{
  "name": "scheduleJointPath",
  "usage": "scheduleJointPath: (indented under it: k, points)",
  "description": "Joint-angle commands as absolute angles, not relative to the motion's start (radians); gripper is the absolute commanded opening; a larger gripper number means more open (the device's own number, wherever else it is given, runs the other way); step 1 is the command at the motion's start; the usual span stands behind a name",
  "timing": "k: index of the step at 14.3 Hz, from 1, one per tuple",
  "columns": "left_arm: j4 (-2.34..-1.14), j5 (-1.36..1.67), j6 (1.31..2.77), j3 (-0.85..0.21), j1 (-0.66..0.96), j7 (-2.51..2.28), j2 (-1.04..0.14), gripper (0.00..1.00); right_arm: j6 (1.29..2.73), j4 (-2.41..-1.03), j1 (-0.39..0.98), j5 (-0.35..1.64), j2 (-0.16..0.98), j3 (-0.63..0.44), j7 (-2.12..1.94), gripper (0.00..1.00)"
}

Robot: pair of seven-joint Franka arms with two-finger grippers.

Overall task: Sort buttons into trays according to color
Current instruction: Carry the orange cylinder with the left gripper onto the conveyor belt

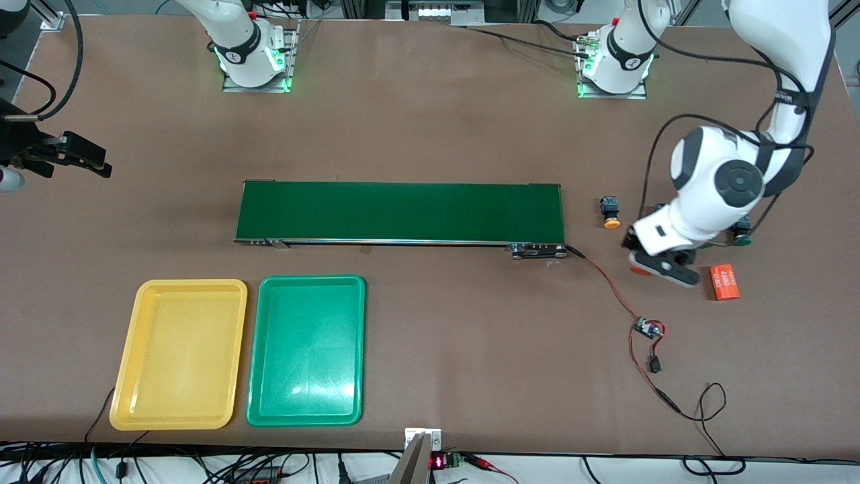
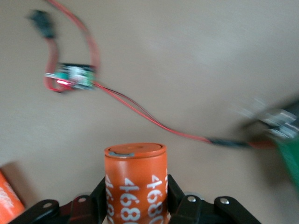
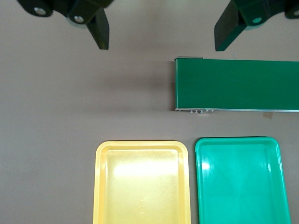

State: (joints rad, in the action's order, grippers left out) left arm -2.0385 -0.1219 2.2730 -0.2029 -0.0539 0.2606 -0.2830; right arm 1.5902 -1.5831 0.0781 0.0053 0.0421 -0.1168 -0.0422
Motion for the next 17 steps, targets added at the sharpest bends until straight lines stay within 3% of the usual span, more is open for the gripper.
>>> scheduleJointPath:
  k: [1,3,9,13,16,17]
  points:
    - [-1.953,-0.127,2.062,-0.296,-0.067,0.316,-0.27,0.28,1.589,-1.586,0.078,-0.009,0.032,-0.112,-0.046,1.0]
    - [-1.93,-0.129,1.99,-0.375,-0.067,0.365,-0.27,0.26,1.589,-1.586,0.078,-0.009,0.032,-0.112,-0.046,1.0]
    - [-1.917,-0.071,2.016,-0.494,-0.045,0.754,-0.342,0.24,1.591,-1.585,0.077,-0.009,0.032,-0.114,-0.046,1.0]
    - [-1.974,-0.071,2.123,-0.557,-0.043,0.965,-0.374,0.22,1.591,-1.585,0.077,-0.009,0.032,-0.114,-0.046,1.0]
    - [-2.067,-0.078,2.331,-0.557,-0.024,0.965,-0.406,0.22,1.592,-1.585,0.077,-0.011,0.034,-0.114,-0.046,1.0]
    - [-2.077,-0.078,2.36,-0.555,-0.028,0.966,-0.419,0.31,1.592,-1.585,0.077,-0.011,0.034,-0.114,-0.046,1.0]
